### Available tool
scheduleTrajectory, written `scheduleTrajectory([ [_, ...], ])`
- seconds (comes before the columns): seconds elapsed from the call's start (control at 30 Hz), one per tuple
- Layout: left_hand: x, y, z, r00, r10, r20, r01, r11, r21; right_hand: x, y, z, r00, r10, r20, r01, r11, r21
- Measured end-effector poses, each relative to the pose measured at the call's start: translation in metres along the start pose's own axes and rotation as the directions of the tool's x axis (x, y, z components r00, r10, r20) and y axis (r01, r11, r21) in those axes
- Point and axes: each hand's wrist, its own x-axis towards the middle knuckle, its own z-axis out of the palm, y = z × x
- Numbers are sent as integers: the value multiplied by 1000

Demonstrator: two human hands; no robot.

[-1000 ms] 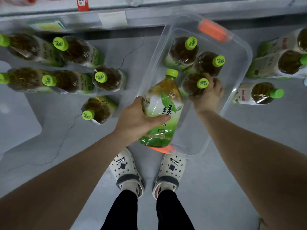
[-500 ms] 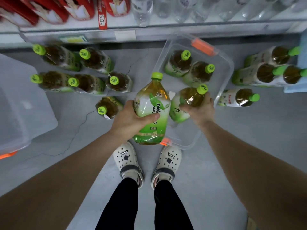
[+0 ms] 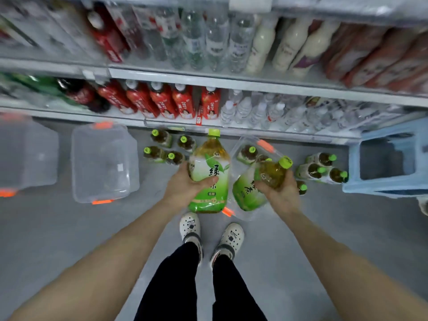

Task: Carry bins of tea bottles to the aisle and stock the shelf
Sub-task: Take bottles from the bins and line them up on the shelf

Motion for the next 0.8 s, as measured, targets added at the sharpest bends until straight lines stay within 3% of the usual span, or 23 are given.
scheduleTrajectory([
  [0.2,-83,66,-74,971,167,-169,-182,980,-78,-63,-137,-72,944,-327,-55,321,943,-89],
  [0.4,-135,138,-143,874,371,-313,-422,899,-113,-117,-263,-125,777,-623,-91,614,782,-108],
  [0.6,-163,217,-226,735,536,-415,-624,775,-103,-169,-371,-159,591,-797,-123,785,604,-140],
  [0.8,-181,287,-326,580,671,-462,-785,612,-95,-210,-476,-161,449,-873,-190,864,479,-156],
])
